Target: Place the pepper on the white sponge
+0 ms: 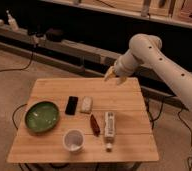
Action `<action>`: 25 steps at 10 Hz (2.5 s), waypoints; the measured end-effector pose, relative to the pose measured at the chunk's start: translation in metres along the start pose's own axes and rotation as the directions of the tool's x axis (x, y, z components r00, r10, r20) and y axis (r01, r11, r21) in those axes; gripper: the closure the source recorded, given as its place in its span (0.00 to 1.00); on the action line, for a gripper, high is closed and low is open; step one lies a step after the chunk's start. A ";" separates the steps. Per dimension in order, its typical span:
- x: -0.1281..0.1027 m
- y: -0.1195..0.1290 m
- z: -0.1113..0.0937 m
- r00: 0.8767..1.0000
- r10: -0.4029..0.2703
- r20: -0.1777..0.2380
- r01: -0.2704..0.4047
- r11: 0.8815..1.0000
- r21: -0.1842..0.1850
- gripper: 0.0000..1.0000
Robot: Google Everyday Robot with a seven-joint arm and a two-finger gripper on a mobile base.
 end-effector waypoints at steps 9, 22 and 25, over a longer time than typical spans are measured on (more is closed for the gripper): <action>0.000 0.000 0.000 1.000 0.000 0.000 0.000 1.000 0.000 0.51; -0.002 0.001 0.003 1.000 -0.005 0.001 0.005 1.000 -0.006 0.51; -0.033 0.002 0.030 0.999 -0.033 0.041 0.034 0.999 -0.026 0.51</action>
